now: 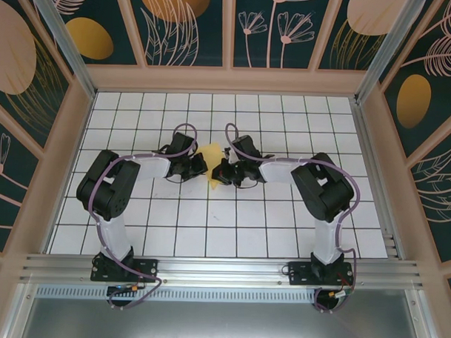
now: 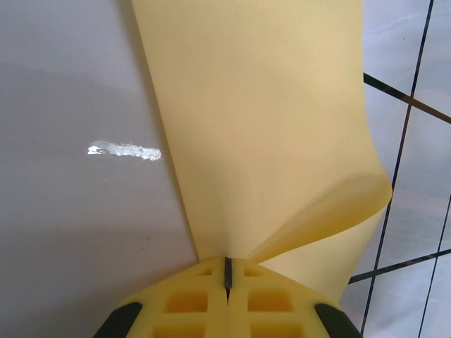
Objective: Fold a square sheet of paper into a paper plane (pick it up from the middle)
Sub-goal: Third fold the triangle at the center of the table.
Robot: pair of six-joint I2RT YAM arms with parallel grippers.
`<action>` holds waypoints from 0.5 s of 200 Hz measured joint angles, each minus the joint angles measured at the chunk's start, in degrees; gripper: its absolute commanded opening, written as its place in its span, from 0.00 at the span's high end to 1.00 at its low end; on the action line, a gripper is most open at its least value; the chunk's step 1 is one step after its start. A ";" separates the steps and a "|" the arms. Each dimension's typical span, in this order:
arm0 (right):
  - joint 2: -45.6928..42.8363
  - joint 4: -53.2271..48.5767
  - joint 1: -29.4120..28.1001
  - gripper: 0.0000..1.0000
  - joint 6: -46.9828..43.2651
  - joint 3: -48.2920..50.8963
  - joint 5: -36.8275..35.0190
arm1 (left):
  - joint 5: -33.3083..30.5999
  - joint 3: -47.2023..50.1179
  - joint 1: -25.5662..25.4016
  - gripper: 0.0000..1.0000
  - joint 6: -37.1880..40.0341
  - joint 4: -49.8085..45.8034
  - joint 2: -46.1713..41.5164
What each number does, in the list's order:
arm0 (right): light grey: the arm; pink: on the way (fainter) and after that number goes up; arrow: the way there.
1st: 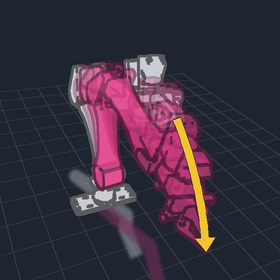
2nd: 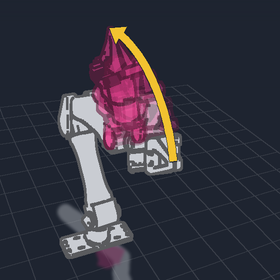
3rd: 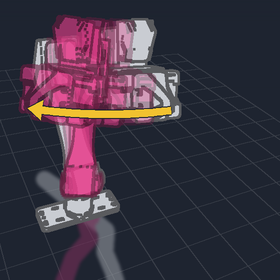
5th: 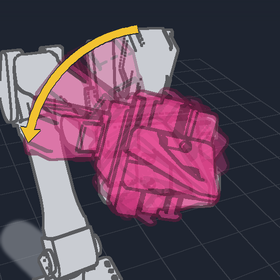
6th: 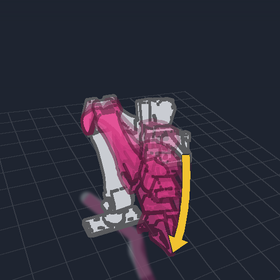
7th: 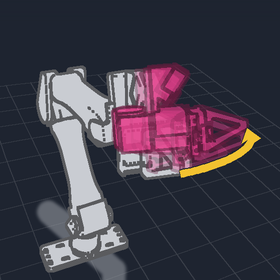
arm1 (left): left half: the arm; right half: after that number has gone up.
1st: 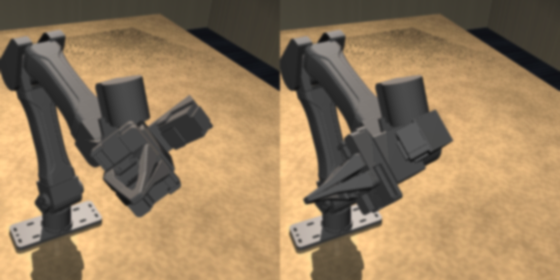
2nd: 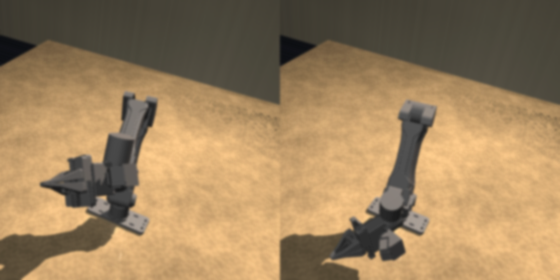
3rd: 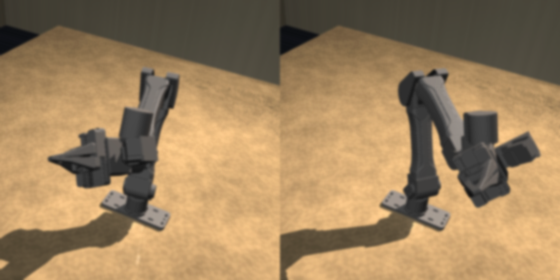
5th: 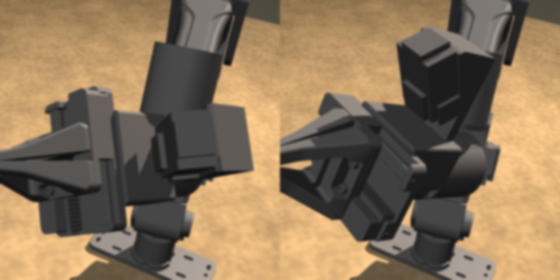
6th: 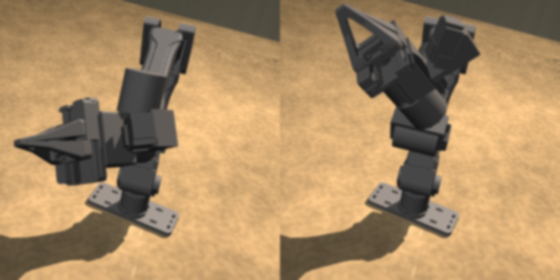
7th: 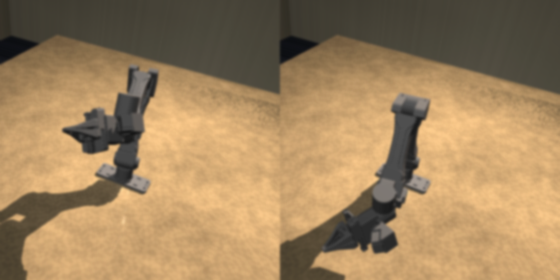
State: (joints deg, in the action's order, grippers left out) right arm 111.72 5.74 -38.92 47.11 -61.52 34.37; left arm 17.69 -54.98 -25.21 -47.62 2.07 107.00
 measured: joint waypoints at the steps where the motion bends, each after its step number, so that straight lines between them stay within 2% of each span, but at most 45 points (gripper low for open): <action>1: 0.00 -0.02 -0.04 1.00 -0.07 0.09 0.04 | 0.00 0.00 0.00 1.00 0.00 0.00 0.02; 100: 0.57 -0.57 -0.46 1.00 -1.01 0.52 0.22 | -0.22 0.00 -0.04 1.00 0.00 -0.02 0.02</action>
State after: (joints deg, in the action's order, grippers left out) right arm 112.29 5.17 -39.38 46.11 -60.99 34.59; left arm 17.47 -54.98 -25.26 -47.62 2.04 107.02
